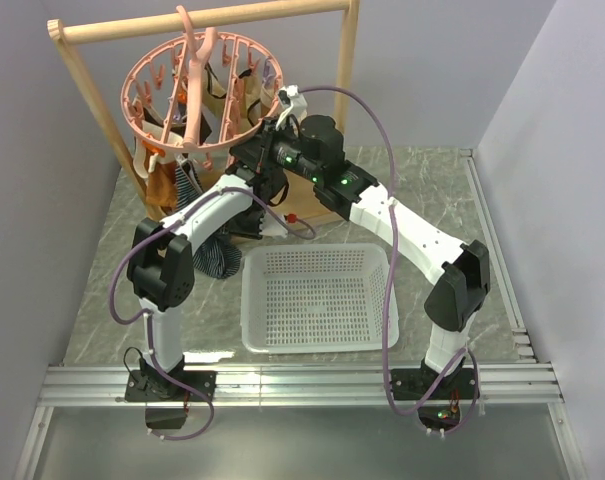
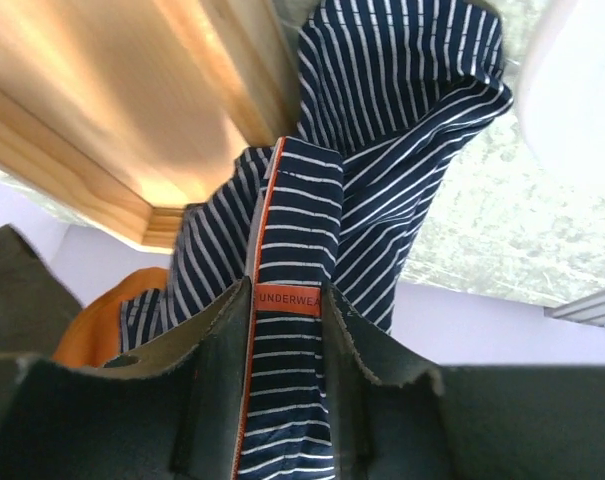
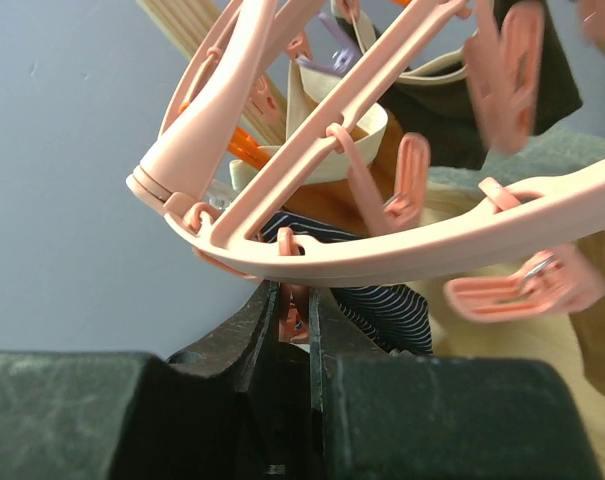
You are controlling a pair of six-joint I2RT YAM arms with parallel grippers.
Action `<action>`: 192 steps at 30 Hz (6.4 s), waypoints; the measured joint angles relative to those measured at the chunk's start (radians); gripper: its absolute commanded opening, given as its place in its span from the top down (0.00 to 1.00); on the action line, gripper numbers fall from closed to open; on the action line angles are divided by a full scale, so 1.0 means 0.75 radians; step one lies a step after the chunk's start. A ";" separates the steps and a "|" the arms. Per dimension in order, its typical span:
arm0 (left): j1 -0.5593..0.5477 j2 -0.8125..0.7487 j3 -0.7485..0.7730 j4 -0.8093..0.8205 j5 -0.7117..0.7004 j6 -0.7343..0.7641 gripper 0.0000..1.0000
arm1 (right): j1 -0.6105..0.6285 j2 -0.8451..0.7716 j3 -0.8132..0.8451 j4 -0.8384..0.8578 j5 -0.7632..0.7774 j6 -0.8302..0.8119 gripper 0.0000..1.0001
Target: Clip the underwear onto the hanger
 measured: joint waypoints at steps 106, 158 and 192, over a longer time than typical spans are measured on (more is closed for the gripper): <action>0.178 -1.562 -1.939 3.263 0.817 0.001 1.00 | -0.142 0.016 -0.209 0.520 -0.544 0.355 1.00; 0.179 -1.397 -1.803 3.330 0.833 -0.375 0.99 | -0.154 0.106 -0.244 0.952 -0.652 0.740 1.00; 0.205 -1.358 -1.739 3.296 0.823 -0.375 0.99 | -0.152 0.106 -0.244 1.005 -0.689 0.814 1.00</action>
